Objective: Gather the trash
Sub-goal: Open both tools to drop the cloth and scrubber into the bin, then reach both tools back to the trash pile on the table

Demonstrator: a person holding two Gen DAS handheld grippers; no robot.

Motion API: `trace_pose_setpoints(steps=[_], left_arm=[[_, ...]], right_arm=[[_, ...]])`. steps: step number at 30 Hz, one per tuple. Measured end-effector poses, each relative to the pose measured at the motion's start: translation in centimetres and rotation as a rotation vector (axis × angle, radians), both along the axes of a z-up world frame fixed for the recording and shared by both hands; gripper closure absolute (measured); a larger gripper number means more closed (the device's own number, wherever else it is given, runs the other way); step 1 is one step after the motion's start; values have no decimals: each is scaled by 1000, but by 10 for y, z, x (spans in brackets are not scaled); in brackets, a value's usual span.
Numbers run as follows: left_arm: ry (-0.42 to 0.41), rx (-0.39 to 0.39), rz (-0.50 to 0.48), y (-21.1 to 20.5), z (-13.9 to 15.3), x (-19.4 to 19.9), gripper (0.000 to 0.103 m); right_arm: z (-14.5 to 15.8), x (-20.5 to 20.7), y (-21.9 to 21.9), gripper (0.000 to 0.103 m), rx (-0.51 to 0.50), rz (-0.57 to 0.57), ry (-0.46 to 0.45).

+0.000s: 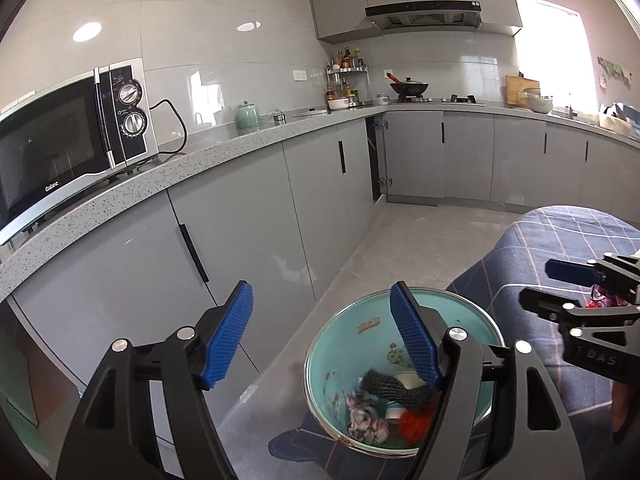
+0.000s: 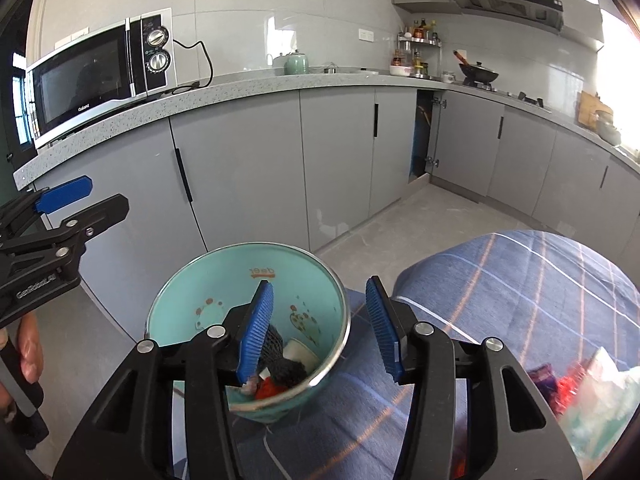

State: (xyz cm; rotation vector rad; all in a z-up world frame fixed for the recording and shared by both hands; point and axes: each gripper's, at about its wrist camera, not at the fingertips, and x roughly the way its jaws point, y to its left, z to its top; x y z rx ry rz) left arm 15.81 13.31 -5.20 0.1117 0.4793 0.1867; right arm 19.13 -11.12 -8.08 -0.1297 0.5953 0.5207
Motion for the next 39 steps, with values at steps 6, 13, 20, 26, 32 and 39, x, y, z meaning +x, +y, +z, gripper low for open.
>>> trace_pose_setpoints(steps=[6,13,20,26,32,39], left_arm=[[7,-2,-41,-16,-2,-7,32],[23,46,-150,-68,-9,-18,31],[51,111,-281,-135,-24,-33,31],[65,124,-351,-180,-29,-41,29],[51,119,-397,-216,-26,-44,22],[63,121,-414,-240,-28,-42,20]], right_arm=[[7,-26,-33,50,-1,-47,-15],[17,-67,-93,46,-4,-121,-49],[12,-104,-177,42,-17,-282,-55],[-13,-118,-239,40,-45,-435,-10],[-33,-114,-278,40,-54,-539,49],[-52,-94,-287,40,-40,-531,128]])
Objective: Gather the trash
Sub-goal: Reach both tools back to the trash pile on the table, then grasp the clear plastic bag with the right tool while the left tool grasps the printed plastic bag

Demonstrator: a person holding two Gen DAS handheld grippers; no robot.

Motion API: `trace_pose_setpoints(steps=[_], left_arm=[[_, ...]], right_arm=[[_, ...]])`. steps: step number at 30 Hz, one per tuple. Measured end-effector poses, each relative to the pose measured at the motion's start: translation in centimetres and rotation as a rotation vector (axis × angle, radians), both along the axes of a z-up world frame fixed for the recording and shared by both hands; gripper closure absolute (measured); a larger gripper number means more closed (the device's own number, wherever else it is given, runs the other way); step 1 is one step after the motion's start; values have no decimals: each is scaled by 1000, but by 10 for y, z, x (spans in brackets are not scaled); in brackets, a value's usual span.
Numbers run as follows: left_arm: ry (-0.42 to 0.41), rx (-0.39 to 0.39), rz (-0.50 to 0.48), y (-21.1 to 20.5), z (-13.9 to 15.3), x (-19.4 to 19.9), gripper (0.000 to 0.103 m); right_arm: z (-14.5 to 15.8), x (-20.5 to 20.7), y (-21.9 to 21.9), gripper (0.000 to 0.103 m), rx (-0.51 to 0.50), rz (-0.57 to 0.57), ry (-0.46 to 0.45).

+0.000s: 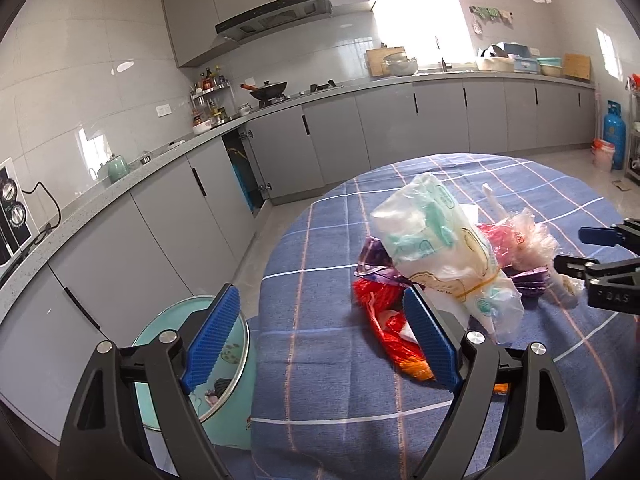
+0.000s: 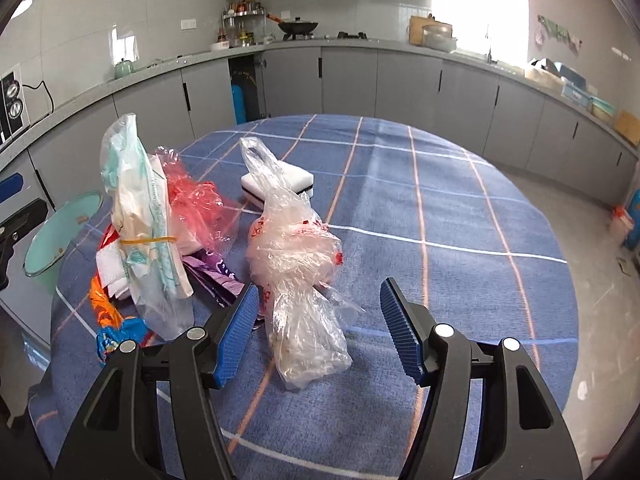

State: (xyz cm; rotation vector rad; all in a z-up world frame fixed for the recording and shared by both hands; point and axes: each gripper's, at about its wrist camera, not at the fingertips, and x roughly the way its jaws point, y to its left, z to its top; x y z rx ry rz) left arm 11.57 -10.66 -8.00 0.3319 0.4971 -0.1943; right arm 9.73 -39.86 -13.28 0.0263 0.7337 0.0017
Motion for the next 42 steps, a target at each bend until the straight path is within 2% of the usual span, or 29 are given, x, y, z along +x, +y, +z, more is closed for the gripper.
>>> trace_pose_setpoints(steps=[3,5,7,10,13,21,27,33,35,36,37,38,39,42], left_arm=[[8,-2,-4,-3,1,3,20],[4,0,-13,-8,1,1,20],[4,3,-21,-12,1,3,20],[11,5,-33,-21,0,5,20],[18,6,-48,-33,-2,4,20],[21,8,-83,-64,-4,1,19],[29,36,-119,-91,-11,-2,19],[76,51,-89,-98,-25,15,20],[97,39,-96,-97,-29,16,25],[106,42,-105,-98,-31,16,42],[123,45,-120,-99,-33,17,52],[145,40,-140,-100,-36,17,68],[154,39,-150,-101,-37,16,77],[143,38,-159,-98,-35,13,81]], right_arm=[[-6,11,-3,42,18,9,54],[-10,14,-8,50,55,29,82],[-11,14,-7,53,63,52,90],[-13,15,-2,81,54,85,110],[-9,6,-1,89,45,84,81],[22,-37,-27,91,-32,-51,-82],[11,-43,-34,91,-22,-55,-91],[6,-39,-30,91,-11,-42,-86],[6,-36,-29,91,-5,-44,-87],[6,-34,-29,91,-4,-43,-86],[6,-32,-29,91,-3,-44,-85],[5,-31,-29,91,0,-45,-83],[4,-31,-31,91,8,-45,-80],[6,-32,-28,91,11,-38,-83]])
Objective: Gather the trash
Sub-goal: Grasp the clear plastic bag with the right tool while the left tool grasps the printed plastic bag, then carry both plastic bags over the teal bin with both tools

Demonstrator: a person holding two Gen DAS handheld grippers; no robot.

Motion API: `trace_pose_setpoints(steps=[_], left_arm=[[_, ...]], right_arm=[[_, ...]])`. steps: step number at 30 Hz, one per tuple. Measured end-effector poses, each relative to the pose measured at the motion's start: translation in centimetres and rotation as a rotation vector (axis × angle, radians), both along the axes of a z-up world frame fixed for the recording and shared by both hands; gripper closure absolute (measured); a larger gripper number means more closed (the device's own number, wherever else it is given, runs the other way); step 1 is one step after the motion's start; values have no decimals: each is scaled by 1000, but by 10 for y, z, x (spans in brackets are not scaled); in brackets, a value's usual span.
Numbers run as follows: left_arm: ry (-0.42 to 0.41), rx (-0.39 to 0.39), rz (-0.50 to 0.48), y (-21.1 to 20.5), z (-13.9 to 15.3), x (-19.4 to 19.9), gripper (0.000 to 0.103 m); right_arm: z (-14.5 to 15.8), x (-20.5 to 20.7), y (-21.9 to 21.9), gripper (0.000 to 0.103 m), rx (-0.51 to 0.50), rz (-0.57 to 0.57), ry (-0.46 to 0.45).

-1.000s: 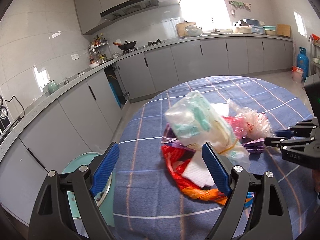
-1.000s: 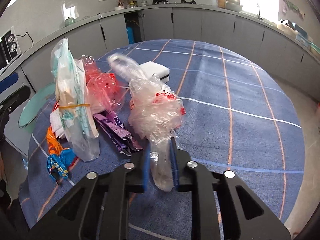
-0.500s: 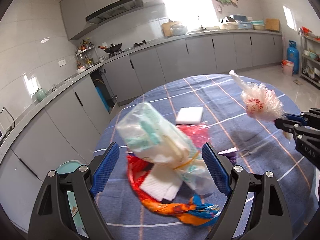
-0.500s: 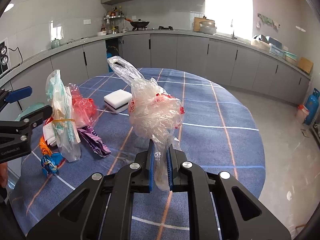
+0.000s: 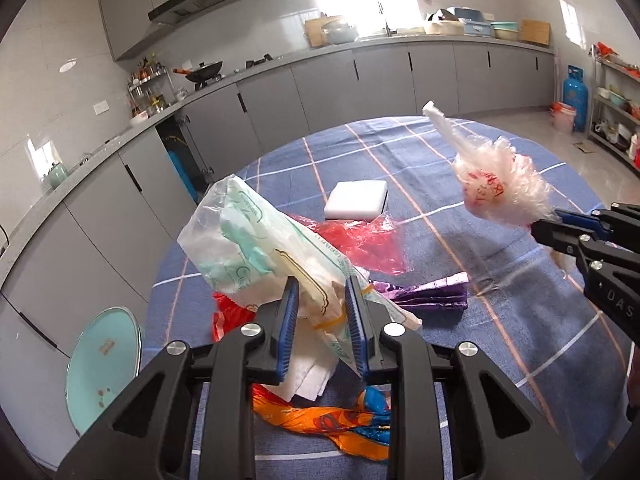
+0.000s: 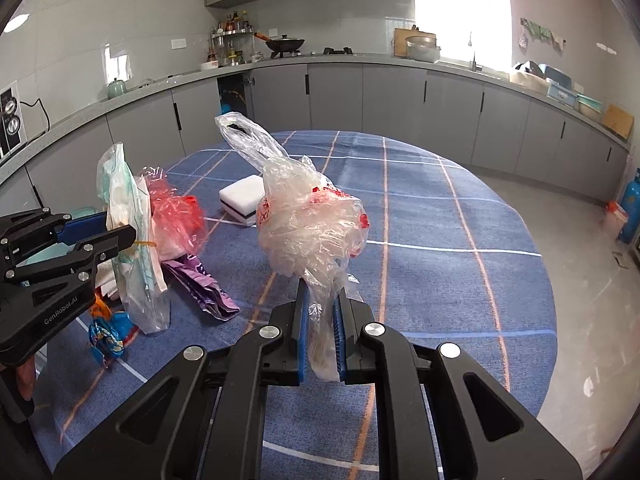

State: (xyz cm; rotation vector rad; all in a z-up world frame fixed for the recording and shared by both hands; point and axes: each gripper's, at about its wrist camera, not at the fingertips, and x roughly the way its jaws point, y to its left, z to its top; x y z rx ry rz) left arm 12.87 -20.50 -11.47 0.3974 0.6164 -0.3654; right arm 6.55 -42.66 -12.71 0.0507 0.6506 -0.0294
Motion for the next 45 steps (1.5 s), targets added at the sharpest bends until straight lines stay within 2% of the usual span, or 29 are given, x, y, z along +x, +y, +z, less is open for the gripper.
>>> trace_pose_setpoints(steps=[8,15,29,45], left_arm=[[-64,-59,2,28,35,-17,84],[-102,-74,18,53,55,-27,84],[-126,-72,67,88,60,-24,84],[-131,-79,163,139,58,-11,84]], right_arm=[[21,-6,6,91,19,19,-62],[32,1,26,91,18,61,-78],[51,18,62,91,57,139,-129],[65,38,110,91,46,236,-144]])
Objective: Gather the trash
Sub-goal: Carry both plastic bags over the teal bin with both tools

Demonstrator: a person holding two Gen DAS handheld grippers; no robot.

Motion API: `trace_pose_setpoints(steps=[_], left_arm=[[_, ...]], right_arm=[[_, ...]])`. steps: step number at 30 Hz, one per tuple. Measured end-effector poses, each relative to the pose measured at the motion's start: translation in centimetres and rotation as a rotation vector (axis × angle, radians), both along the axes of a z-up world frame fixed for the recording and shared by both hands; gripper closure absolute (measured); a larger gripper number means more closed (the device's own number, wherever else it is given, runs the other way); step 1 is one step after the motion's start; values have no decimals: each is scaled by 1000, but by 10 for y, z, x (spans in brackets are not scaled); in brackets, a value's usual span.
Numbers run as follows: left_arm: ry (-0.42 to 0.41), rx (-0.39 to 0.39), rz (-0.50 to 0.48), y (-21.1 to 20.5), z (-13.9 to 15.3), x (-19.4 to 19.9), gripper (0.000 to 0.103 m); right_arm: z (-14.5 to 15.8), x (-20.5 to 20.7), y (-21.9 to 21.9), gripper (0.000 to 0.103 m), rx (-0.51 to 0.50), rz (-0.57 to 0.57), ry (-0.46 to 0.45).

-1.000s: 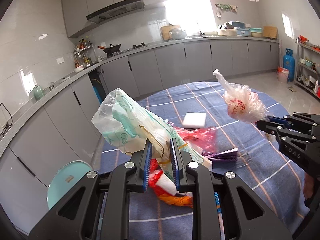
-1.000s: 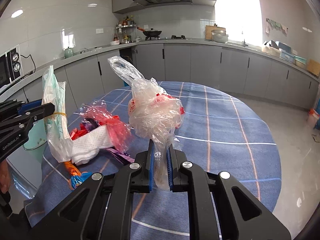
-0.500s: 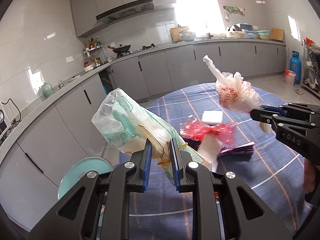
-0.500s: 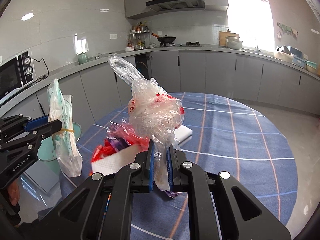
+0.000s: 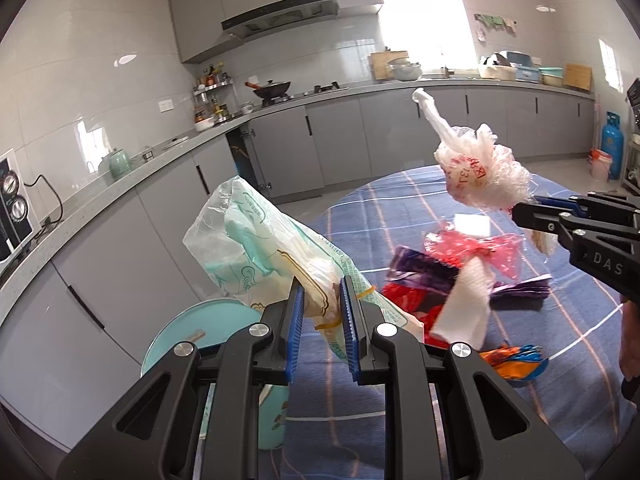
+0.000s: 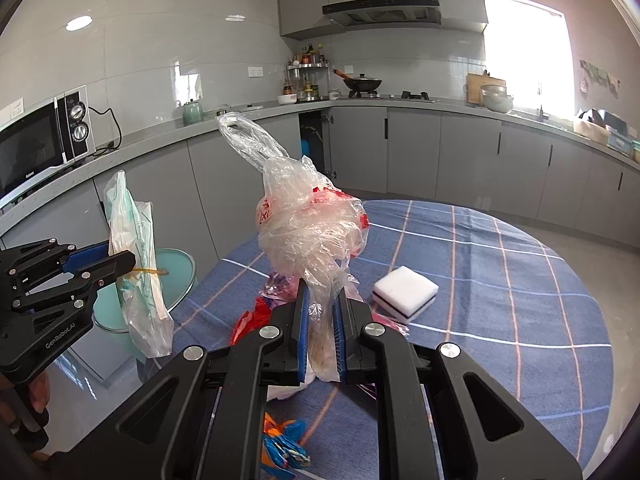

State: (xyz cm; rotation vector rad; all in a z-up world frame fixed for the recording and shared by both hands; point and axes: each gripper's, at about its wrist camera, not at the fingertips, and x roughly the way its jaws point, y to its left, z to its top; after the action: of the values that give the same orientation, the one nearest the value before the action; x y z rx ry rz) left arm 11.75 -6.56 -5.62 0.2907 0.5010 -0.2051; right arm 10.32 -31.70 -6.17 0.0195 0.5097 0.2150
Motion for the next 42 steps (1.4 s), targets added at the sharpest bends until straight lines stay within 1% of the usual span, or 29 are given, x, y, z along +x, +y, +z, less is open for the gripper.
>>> trace_pose_setpoints(steps=[24,42], left_arm=[[-21,-23,117,68,6,11,84],[-5,-40,201,120,1,23,84]], right_arm=[[11,22,72,91,-37,120,-18],[12,39,121,91,-70,196,-10]])
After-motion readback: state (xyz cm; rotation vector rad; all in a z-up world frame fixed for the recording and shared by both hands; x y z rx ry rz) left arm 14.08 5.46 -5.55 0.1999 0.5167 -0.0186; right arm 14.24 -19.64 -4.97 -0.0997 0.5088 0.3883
